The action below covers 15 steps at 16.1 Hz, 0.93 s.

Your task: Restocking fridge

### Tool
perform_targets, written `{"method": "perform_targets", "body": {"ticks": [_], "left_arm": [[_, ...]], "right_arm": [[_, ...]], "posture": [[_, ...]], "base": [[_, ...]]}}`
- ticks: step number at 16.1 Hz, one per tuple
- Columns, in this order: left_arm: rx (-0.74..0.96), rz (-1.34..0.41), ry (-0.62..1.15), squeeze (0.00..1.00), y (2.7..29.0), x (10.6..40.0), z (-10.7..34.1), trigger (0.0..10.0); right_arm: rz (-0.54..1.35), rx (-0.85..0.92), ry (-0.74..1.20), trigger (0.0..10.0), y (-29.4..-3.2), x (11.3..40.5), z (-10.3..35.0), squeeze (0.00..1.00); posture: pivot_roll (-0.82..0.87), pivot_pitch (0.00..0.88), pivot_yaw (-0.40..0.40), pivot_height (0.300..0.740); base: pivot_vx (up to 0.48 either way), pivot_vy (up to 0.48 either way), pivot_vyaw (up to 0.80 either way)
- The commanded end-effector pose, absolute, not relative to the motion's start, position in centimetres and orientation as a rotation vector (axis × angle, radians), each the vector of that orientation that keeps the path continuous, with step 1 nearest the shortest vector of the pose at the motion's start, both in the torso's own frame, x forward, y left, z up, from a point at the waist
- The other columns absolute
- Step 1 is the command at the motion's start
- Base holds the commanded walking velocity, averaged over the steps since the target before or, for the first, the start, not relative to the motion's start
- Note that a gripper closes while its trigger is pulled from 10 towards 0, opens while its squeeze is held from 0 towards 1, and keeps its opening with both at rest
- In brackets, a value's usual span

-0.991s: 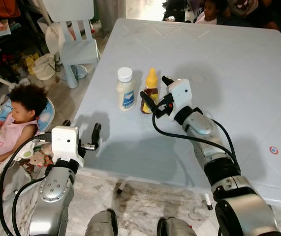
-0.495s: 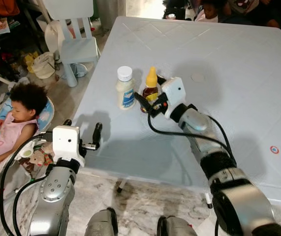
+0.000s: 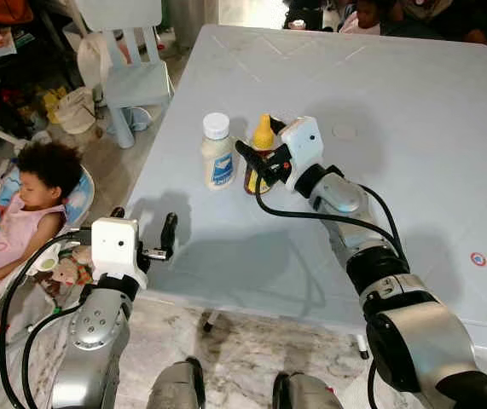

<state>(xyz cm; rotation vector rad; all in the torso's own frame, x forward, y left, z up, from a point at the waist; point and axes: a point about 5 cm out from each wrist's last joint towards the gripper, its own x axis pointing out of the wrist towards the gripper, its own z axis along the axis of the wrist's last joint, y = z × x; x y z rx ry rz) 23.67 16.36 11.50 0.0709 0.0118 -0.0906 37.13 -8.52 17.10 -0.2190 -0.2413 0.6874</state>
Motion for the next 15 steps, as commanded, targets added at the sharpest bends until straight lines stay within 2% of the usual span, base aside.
{"method": "perform_targets", "body": {"ticks": [1, 12, 15], "left_arm": [[0.082, -0.087, 0.008, 0.00, 16.5, 23.5, 11.8, 10.0], [0.082, -0.083, 0.006, 0.00, 16.5, 23.7, 11.8, 10.0], [0.077, -0.076, 0.007, 0.00, 16.5, 23.8, 11.6, 10.0]], "right_arm": [[0.693, -0.204, -0.242, 0.0, -8.4, 37.2, 17.2, 0.00], [0.686, -0.188, -0.250, 0.0, -8.5, 37.3, 17.2, 0.00], [0.653, -0.145, -0.245, 0.0, -9.5, 36.5, 16.5, 0.00]], "posture": [[0.09, 0.162, 0.020, 0.740], [0.09, 0.153, 0.020, 0.740], [0.09, 0.132, 0.007, 0.740]], "base": [[0.000, 0.000, 0.00], [0.000, 0.000, 0.00], [0.000, 0.000, 0.00]]}}
